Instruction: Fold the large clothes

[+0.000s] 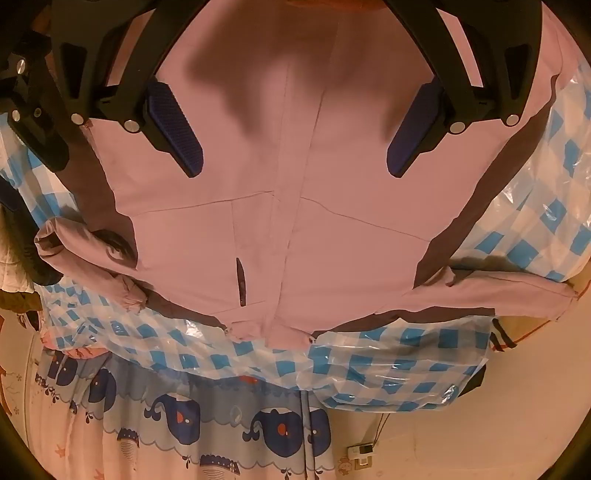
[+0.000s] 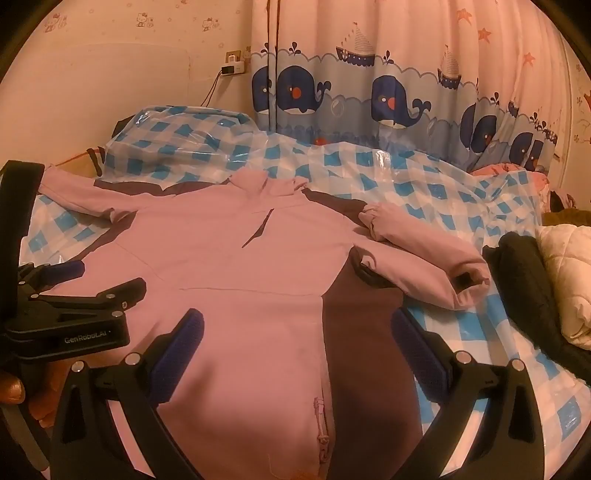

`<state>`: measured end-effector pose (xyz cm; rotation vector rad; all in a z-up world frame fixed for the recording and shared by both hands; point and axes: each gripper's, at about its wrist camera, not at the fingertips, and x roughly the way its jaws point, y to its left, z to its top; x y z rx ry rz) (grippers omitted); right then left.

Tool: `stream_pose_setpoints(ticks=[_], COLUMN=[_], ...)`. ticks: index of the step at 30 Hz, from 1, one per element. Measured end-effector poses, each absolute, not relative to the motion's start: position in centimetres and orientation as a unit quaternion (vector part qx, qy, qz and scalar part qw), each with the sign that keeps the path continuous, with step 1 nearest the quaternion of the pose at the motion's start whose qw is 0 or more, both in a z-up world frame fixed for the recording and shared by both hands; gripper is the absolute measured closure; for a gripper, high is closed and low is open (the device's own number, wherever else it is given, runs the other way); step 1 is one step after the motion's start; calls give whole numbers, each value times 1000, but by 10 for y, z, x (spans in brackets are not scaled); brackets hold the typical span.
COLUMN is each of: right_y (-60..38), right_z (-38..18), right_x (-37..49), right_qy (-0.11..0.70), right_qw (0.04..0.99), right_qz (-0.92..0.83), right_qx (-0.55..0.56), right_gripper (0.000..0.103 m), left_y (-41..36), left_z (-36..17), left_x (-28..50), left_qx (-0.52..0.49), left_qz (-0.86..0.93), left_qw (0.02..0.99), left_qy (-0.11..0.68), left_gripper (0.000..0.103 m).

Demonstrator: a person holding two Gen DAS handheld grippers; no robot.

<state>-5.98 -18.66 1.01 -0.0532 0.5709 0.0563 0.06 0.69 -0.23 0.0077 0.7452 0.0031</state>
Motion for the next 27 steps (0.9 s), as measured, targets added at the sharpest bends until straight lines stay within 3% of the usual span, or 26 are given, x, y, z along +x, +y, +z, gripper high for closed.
stream_pose_setpoints(ticks=[27], right_y=[-191], right_z=[8], right_x=[-54], right_qy=[306], right_qw=[952], right_qz=[5], right_qx=[-19], right_gripper=[5], left_y=[8], left_z=[-9], left_x=[4], left_qx=[13], left_qz=[9], left_qw=[926], left_qy=[378], left_gripper=[7])
